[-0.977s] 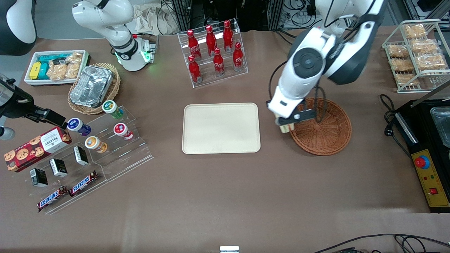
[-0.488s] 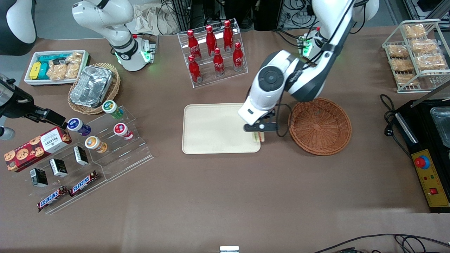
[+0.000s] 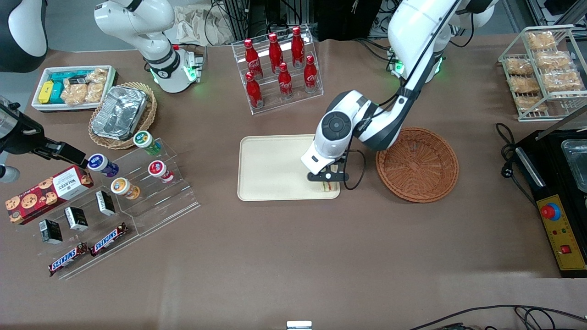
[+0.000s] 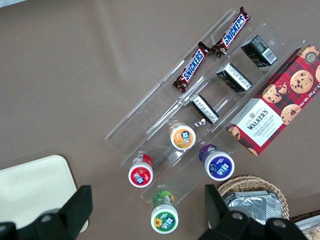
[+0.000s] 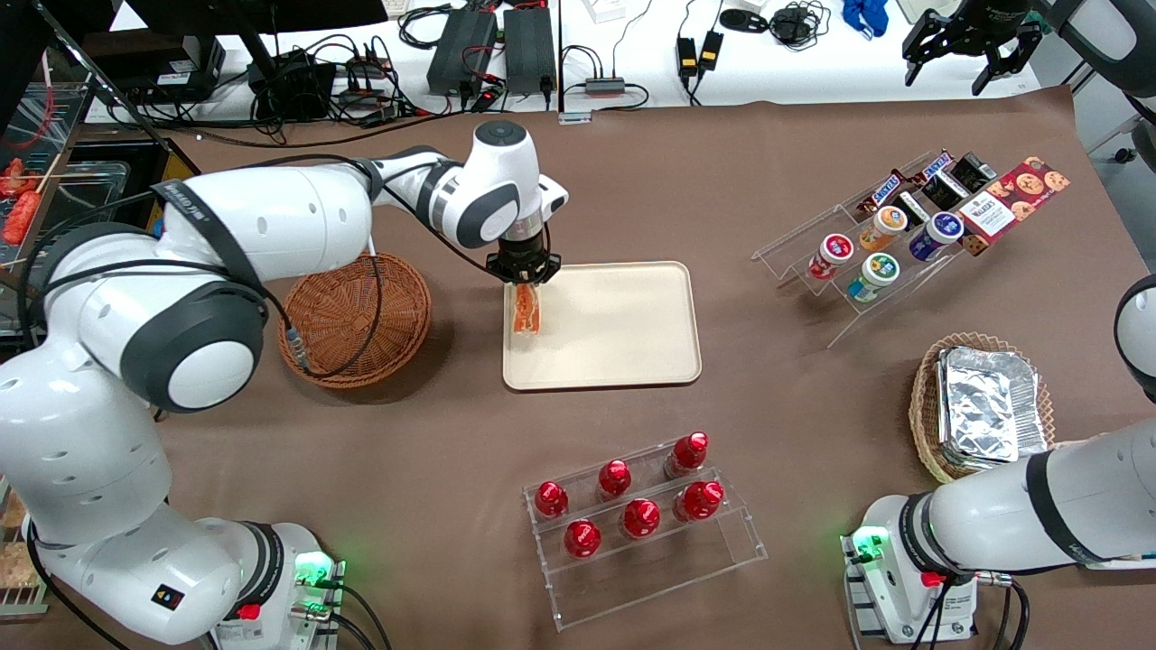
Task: Place sandwich from basket to tray
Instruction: 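Carry the sandwich to the cream tray and lower it onto it, then open the left gripper to release the sandwich on the tray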
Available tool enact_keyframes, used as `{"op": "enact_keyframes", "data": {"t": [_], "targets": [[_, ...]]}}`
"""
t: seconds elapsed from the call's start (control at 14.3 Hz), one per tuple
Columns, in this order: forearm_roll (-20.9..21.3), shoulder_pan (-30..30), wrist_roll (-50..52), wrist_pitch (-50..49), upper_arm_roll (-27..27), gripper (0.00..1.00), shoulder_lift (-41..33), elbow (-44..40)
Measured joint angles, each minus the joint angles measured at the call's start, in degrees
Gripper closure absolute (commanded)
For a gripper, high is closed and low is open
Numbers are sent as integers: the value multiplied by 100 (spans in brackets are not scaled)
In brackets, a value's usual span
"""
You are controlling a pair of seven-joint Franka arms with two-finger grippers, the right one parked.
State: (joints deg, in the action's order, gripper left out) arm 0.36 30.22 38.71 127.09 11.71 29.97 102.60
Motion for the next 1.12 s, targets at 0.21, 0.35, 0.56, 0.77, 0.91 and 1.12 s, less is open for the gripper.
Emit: {"op": "enact_keyframes", "data": {"t": [0.21,0.35,0.56,0.77,0.91,1.12], "targets": [[68,0,-2,12,0,34,115,2],[70,0,-2,12,-1,1,110,1],[72,-25,-2,-13,-42,1,47,-18],[75,-51,19,-695,-367,1,-295,-117],[77,-90,-7,-1224,-650,1,-642,-200],[79,-291,-189,-1513,-878,1,-1105,-229]]}}
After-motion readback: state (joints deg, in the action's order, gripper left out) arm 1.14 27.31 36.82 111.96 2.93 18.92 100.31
